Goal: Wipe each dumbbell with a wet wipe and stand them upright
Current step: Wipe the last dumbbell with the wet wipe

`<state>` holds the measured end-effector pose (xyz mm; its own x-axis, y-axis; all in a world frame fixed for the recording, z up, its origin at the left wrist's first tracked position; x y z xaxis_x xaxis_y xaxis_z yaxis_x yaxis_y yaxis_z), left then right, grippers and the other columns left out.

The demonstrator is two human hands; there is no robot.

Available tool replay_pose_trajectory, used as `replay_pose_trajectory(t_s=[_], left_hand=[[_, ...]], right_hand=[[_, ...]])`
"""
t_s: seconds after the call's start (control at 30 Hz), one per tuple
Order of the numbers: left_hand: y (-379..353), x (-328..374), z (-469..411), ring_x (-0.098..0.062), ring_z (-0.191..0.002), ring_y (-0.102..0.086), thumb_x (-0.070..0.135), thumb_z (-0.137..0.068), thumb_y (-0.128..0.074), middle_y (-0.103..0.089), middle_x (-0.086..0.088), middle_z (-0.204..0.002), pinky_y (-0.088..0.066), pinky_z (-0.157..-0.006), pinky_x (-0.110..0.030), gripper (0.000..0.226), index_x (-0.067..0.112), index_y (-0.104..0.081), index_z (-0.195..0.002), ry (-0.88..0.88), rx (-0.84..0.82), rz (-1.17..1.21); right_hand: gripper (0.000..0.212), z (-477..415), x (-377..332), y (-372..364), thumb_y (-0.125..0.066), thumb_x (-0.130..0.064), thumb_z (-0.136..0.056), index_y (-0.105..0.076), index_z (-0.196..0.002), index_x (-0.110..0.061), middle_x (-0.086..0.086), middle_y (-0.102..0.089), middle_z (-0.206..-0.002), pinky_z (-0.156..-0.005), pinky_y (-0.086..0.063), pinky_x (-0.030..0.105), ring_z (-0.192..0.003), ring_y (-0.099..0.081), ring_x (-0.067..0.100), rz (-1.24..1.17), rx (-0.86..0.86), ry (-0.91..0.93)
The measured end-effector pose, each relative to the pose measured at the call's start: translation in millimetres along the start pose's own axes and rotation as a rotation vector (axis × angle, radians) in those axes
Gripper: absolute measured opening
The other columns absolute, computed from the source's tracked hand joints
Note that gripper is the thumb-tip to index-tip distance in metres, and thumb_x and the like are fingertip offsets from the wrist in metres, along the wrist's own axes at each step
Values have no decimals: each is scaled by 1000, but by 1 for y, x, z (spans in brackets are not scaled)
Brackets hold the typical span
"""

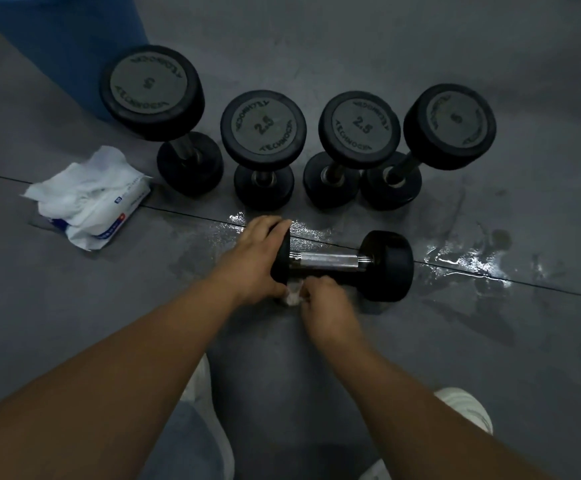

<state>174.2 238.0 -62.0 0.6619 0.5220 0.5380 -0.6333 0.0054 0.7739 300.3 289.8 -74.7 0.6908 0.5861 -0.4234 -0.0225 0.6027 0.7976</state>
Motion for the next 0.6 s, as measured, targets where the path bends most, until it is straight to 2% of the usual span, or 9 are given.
replay_pose_trajectory(t_s=[0.07, 0.13, 0.2, 0.27, 0.3, 0.33, 0.47, 0.53, 0.6], left_hand=[[1, 0, -3, -21, -144, -15, 37, -53, -89, -21, -2, -153, -32, -115, -46, 123, 18, -22, -153, 1, 3, 13], [0, -1, -4, -20, -143, -15, 35, -52, -90, -21, -2, -153, -31, -116, -43, 124, 18, -22, -154, 7, -8, 15], [1, -1, -4, -20, -144, -14, 35, -52, -90, -20, -1, -154, -30, -116, -42, 124, 19, -21, -154, 4, -14, 4], [1, 0, -3, -20, -144, -14, 34, -53, -90, -19, -2, -154, -29, -117, -42, 123, 19, -20, -154, 5, -24, 9], [1, -1, -4, -20, -144, -13, 33, -54, -89, -19, -2, -154, -27, -118, -40, 122, 18, -20, -154, 5, -32, 15], [2, -1, -5, -20, -144, -13, 32, -55, -89, -18, -3, -155, -24, -119, -38, 122, 18, -20, -154, 7, -40, 23], [6, 1, -13, -23, -145, -16, 28, -57, -90, -19, -7, -157, -15, -117, -24, 121, 14, -20, -154, 8, -69, 40], [7, 1, -15, -23, -145, -15, 28, -56, -90, -18, -7, -157, -14, -117, -23, 122, 14, -19, -155, 19, -75, 30], [7, 1, -15, -23, -145, -14, 29, -56, -90, -18, -6, -157, -15, -118, -25, 122, 14, -18, -155, 18, -92, 28]], right_hand=[[12, -3, 2, 29, -56, -8, -79, -57, -89, -15, 9, -55, -99, -74, -46, 36, -88, -56, 27, -167, 199, -8], [11, -18, 8, 53, -55, -8, -79, -56, -88, -16, 7, -54, -101, -76, -46, 37, -88, -55, 26, -200, 330, -49], [10, -26, 10, 47, -53, -12, -84, -57, -92, -14, 9, -55, -103, -78, -48, 38, -92, -57, 30, -124, 235, -87], [12, -13, 6, 11, -51, -17, -88, -58, -98, -15, 10, -55, -106, -78, -48, 36, -97, -59, 33, 83, -23, -59], [13, 0, 5, 0, -51, -18, -88, -59, -98, -15, 10, -55, -106, -77, -46, 35, -97, -59, 33, 114, -85, -35], [13, 9, 6, 2, -52, -19, -87, -59, -98, -14, 10, -54, -106, -75, -46, 35, -95, -59, 33, 79, -58, -22], [22, -18, 4, 63, -55, -14, -83, -54, -105, -17, 9, -54, -106, -75, -47, 39, -91, -56, 31, -92, 298, -21], [18, -34, 5, 73, -55, -13, -83, -54, -101, -15, 10, -55, -105, -75, -45, 37, -91, -56, 31, -90, 317, -65], [13, -37, 1, 59, -53, -13, -83, -55, -96, -13, 12, -54, -104, -75, -45, 38, -91, -57, 33, -9, 221, -51]])
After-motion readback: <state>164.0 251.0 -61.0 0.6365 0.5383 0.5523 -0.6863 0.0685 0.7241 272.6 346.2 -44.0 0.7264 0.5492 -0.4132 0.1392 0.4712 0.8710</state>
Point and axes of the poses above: each hand's wrist, its own z-axis away from the middle knuckle, its own y-axis out of the back of the hand, x = y × z, the point moved 8 cm from there along -z, towards the middle knuckle
